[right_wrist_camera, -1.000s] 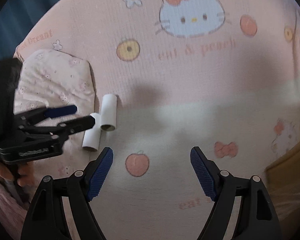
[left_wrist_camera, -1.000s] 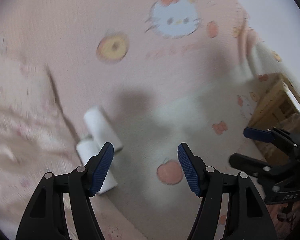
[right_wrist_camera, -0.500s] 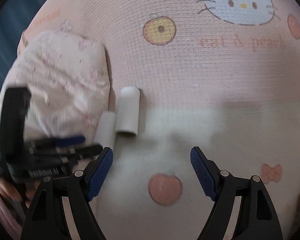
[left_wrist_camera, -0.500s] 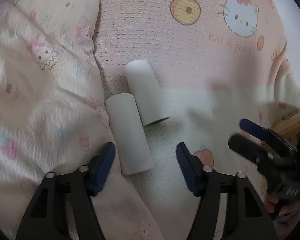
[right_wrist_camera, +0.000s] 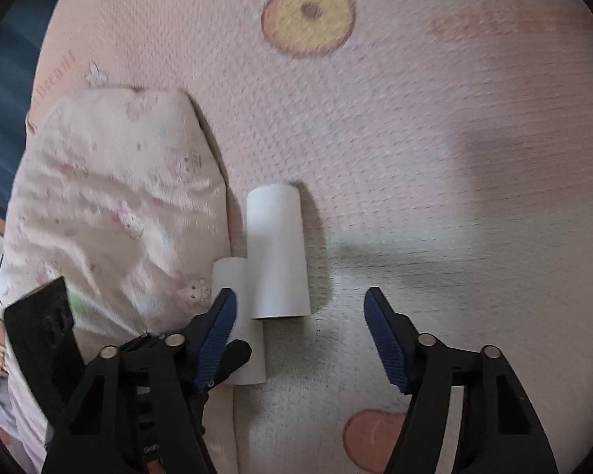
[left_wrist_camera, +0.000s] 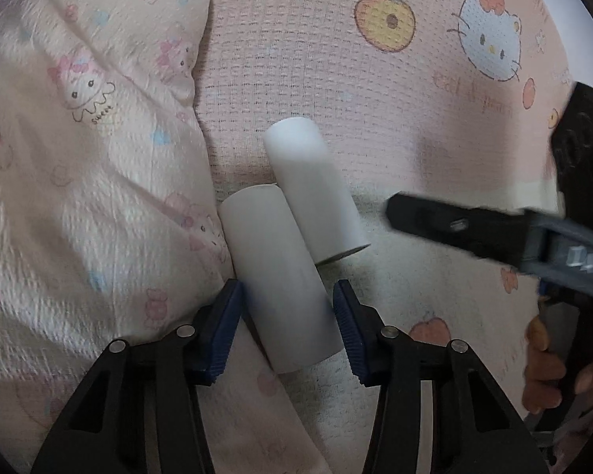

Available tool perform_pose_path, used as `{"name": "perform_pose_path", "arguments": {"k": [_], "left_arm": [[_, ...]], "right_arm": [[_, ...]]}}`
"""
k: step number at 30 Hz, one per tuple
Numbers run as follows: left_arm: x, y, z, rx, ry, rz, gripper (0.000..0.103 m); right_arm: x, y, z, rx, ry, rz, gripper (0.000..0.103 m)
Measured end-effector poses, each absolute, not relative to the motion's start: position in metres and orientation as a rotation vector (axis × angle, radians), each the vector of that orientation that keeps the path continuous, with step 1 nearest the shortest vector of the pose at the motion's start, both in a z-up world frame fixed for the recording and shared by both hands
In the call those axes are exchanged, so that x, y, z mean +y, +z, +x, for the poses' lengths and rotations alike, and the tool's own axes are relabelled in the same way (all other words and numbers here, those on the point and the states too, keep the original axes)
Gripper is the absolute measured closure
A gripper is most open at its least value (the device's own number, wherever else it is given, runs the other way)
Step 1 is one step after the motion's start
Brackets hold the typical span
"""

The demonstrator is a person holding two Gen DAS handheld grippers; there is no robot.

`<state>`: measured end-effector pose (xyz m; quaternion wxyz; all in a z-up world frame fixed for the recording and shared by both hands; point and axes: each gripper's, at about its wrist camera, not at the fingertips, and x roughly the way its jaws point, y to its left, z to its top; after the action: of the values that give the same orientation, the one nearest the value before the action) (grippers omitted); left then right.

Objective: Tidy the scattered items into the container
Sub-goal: 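Close the left tool on one white tube while the right tool grasps the other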

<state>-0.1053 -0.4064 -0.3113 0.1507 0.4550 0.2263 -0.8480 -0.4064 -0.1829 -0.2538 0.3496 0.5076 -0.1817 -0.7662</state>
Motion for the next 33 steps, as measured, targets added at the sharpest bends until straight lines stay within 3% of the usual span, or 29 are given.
{"name": "perform_pose_path", "arguments": {"k": [7, 11, 25, 33], "left_arm": [[-0.405, -0.311, -0.106, 0.652, -2.454, 1.294, 0.053], [-0.401, -0.312, -0.108, 0.638, -2.468, 1.286, 0.053], [-0.365, -0.318, -0.119, 0.699, -2.618, 1.443, 0.054], [-0.302, -0.310, -0.121, 0.615, -2.632, 1.614, 0.055]], "right_arm": [[-0.203, -0.272, -0.420, -0.542, -1.919, 1.353, 0.046], [-0.216, -0.276, -0.417, -0.484, -1.914, 1.354, 0.062], [-0.157, -0.276, -0.371, -0.429, -1.984, 1.505, 0.063], [-0.093, -0.274, -0.330, -0.478, -2.021, 1.603, 0.063]]}}
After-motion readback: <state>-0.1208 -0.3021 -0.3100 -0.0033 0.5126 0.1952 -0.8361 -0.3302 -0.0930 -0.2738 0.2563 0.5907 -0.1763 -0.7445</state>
